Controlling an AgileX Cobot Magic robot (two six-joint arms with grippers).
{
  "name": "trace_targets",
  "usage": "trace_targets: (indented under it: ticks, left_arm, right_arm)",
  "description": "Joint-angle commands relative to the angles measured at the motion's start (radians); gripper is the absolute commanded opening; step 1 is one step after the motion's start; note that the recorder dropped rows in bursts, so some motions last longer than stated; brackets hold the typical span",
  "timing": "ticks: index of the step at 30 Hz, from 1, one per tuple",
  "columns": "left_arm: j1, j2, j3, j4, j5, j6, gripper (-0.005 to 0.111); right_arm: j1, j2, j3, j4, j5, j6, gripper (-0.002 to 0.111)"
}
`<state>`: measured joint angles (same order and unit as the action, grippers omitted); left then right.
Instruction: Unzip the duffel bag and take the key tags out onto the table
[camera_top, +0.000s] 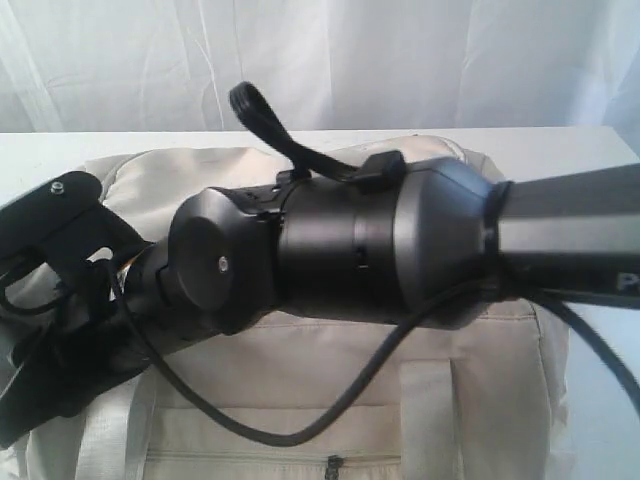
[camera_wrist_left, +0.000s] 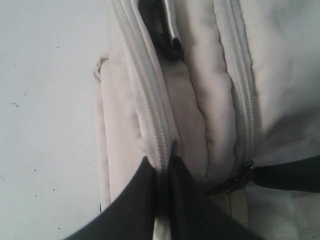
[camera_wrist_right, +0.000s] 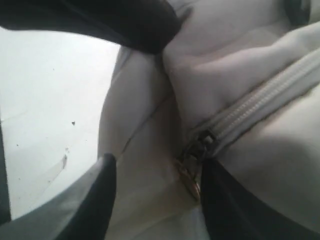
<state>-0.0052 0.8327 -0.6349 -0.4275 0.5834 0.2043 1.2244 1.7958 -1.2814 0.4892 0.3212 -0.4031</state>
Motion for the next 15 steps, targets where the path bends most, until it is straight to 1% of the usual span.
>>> trace_targets:
  ticks: [1, 5, 8, 11, 15]
  left_arm:
    - [-0.009, -0.006, -0.001, -0.015, -0.019, 0.012, 0.0]
    - [-0.009, -0.006, -0.023, -0.015, -0.023, 0.012, 0.0]
    - [-0.009, -0.006, -0.035, -0.015, -0.026, 0.012, 0.0]
    - [-0.009, -0.006, -0.035, -0.015, -0.032, 0.012, 0.0]
    - [-0.009, -0.006, -0.035, -0.015, -0.032, 0.012, 0.0]
  right_arm:
    - [0.001, 0.044, -0.019, -0.089, 0.019, -0.013, 0.049]
    - [0.001, 0.059, -0.019, -0.13, 0.038, -0.013, 0.048]
    - [0.001, 0.061, -0.019, -0.13, 0.019, -0.013, 0.041]
    - [0.001, 0.063, -0.019, -0.13, 0.009, -0.013, 0.027]
    - [0.001, 0.058, -0.02, -0.13, 0.009, -0.015, 0.004]
